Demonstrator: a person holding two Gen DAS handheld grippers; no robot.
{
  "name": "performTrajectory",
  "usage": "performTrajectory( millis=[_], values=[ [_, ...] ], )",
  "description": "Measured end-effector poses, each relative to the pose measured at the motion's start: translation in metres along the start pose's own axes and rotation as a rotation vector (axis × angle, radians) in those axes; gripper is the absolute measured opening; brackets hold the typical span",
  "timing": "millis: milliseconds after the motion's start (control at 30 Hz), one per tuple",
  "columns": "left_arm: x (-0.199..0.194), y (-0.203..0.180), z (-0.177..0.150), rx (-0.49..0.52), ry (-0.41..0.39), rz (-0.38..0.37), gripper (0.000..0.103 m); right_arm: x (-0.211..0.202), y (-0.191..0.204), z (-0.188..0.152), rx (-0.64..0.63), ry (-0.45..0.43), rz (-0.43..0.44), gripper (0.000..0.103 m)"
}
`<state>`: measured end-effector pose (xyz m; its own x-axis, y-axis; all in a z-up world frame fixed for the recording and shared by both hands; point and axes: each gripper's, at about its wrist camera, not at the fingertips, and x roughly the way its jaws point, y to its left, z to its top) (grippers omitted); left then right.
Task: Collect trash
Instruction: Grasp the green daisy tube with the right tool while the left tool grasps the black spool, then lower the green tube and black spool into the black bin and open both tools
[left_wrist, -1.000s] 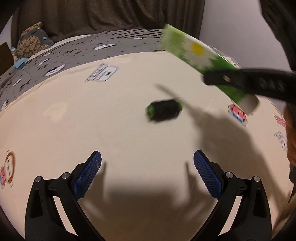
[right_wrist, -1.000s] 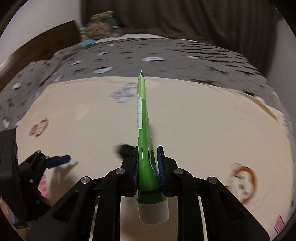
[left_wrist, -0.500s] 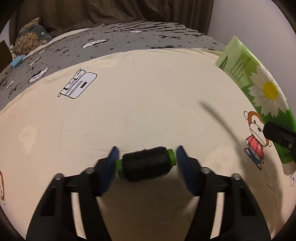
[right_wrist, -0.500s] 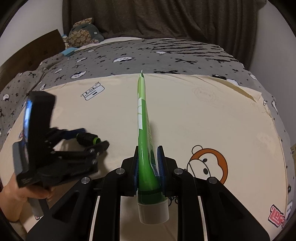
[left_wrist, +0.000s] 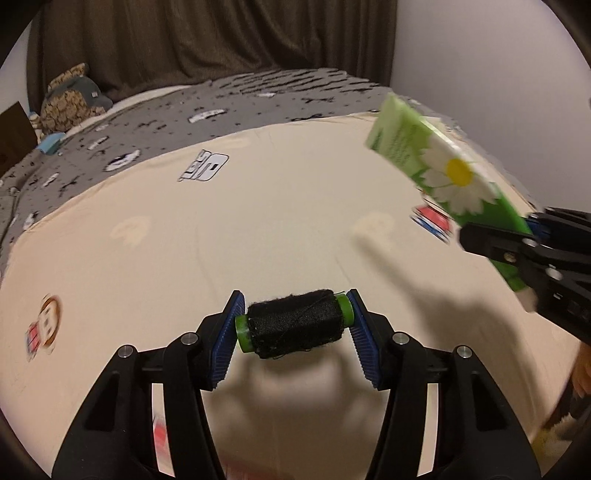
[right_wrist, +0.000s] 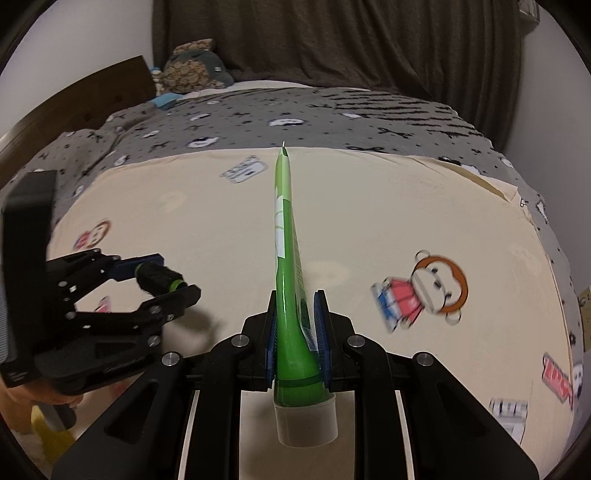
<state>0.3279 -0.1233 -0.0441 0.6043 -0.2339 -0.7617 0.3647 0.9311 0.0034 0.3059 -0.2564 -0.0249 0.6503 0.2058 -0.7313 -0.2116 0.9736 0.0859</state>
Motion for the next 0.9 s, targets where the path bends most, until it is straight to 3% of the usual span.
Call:
performTrajectory(
  millis=[133,367,600,900],
  values=[
    [-0.056,-0.006,-0.041,0.018,-0.036,-0.002,0.053,-0.034,0.030,-0.030,-0.014,-0.031,0.027,0.019],
    [-0.121,-0.013,-0.110,0.018,-0.075,-0.027,0.053,-0.080,0.068,-0.089,-0.010,-0.071,0.086,0.019],
    [-0.151,-0.022,-0.176,0.008,-0.067,-0.043,0.053,-0.111,0.089,-0.157,0.004,-0.092,0.098,0.019],
    [-0.146,-0.043,-0.255,-0.017,-0.002,-0.091,0.053,-0.122,0.095,-0.240,0.049,-0.083,0.096,0.017]
  ],
)
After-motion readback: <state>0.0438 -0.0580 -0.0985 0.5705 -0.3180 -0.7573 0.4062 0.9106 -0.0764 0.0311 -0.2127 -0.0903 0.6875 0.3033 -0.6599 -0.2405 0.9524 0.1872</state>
